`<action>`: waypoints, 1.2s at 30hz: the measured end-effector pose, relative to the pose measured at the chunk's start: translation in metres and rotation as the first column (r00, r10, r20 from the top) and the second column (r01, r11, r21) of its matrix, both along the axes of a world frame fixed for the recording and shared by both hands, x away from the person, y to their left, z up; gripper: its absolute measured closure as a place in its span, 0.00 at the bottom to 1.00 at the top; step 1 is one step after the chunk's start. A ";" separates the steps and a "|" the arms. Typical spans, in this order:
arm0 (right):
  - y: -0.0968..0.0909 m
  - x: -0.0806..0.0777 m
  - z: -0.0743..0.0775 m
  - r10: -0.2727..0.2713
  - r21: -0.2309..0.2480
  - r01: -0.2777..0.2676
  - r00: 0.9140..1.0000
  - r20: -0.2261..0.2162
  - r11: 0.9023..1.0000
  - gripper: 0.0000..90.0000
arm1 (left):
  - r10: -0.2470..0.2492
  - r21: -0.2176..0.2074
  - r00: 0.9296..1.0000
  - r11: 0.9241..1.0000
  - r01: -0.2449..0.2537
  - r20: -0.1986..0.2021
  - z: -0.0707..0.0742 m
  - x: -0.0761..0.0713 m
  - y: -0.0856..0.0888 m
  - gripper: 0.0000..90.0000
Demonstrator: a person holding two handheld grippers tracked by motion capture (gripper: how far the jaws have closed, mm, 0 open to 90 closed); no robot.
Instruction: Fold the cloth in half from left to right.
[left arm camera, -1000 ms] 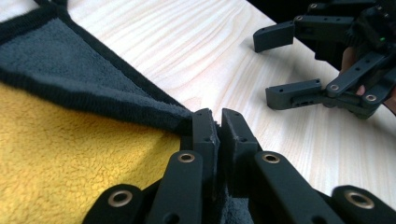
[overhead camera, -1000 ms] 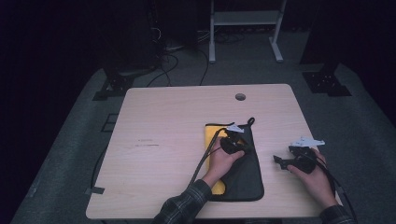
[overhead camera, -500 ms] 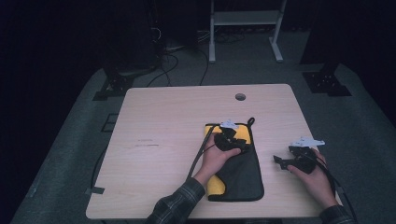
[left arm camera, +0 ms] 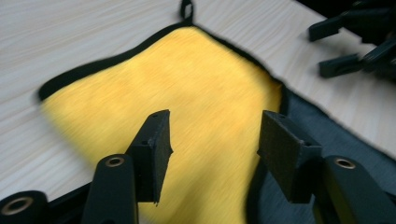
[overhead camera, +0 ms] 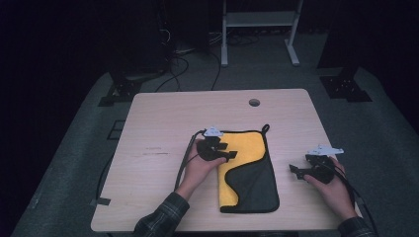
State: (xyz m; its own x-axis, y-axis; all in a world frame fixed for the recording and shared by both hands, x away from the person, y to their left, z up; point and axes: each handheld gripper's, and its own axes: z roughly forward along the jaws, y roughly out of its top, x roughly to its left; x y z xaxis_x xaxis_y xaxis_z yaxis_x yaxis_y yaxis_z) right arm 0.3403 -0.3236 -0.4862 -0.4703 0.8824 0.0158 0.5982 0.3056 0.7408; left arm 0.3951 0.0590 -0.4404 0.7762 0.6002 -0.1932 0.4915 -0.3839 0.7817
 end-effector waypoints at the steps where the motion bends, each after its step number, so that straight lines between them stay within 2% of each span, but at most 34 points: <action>1: 0.000 0.000 0.000 -0.001 0.000 0.001 1.000 0.000 1.000 0.20 | 0.014 0.013 1.000 1.000 -0.014 0.004 -0.002 -0.001 0.006 0.47; 5: 0.000 0.000 0.000 -0.001 0.000 0.001 1.000 0.000 1.000 0.20 | 0.061 0.065 0.998 0.996 -0.061 -0.004 -0.011 -0.001 0.021 0.48; 8: 0.000 0.000 0.000 -0.001 0.000 0.001 1.000 0.000 1.000 0.20 | 0.085 0.063 0.996 0.995 -0.083 -0.038 -0.019 -0.001 0.026 0.48; 14: 0.000 0.000 0.000 -0.001 0.000 0.001 1.000 0.000 1.000 0.20 | 0.069 0.107 0.996 0.992 -0.063 -0.052 -0.032 -0.008 0.022 0.50; 18: 0.000 0.000 0.000 0.001 0.000 -0.001 1.000 0.001 1.000 0.20 | 0.055 0.101 0.998 0.994 -0.051 -0.040 -0.033 -0.012 0.017 0.54; 20: 0.000 0.000 0.000 0.001 0.000 -0.001 1.000 0.000 1.000 0.20 | 0.047 0.117 0.999 0.992 -0.045 -0.010 -0.034 -0.017 0.013 0.59; 22: 0.000 0.000 0.000 0.001 0.000 -0.001 1.000 0.000 1.000 0.20 | 0.035 0.131 0.999 0.991 -0.035 0.007 -0.034 -0.019 0.012 0.71; 24: 0.000 0.000 0.000 0.001 0.000 -0.001 1.000 0.000 1.000 0.20 | 0.030 0.132 0.999 0.991 -0.031 0.009 -0.035 -0.020 0.013 0.81; 26: 0.000 0.000 0.000 0.001 0.000 -0.001 1.000 0.000 1.000 0.20 | 0.027 0.115 1.000 0.993 -0.026 -0.008 -0.035 -0.019 0.014 0.91; 28: 0.000 0.000 0.000 0.002 0.000 -0.002 1.000 0.000 1.000 0.20 | 0.013 0.136 1.000 0.991 -0.011 -0.009 -0.033 -0.019 0.015 0.94; 31: 0.000 -0.001 0.000 0.003 0.000 -0.003 1.000 0.001 1.000 0.20 | 0.017 0.144 1.000 0.989 -0.014 -0.021 -0.031 -0.017 0.021 0.95; 36: 0.000 -0.001 0.000 0.003 0.000 -0.003 1.000 0.002 1.000 0.20 | 0.049 0.131 0.998 0.990 -0.044 -0.037 -0.031 -0.012 0.046 0.95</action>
State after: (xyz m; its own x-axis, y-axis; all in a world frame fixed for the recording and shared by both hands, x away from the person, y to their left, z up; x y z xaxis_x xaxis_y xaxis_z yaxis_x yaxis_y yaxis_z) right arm 0.3398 -0.3240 -0.4863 -0.4733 0.8808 0.0150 0.5960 0.3076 0.7417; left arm 0.3828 0.1045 -0.4714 0.7402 0.6573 -0.1415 0.5407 -0.4568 0.7064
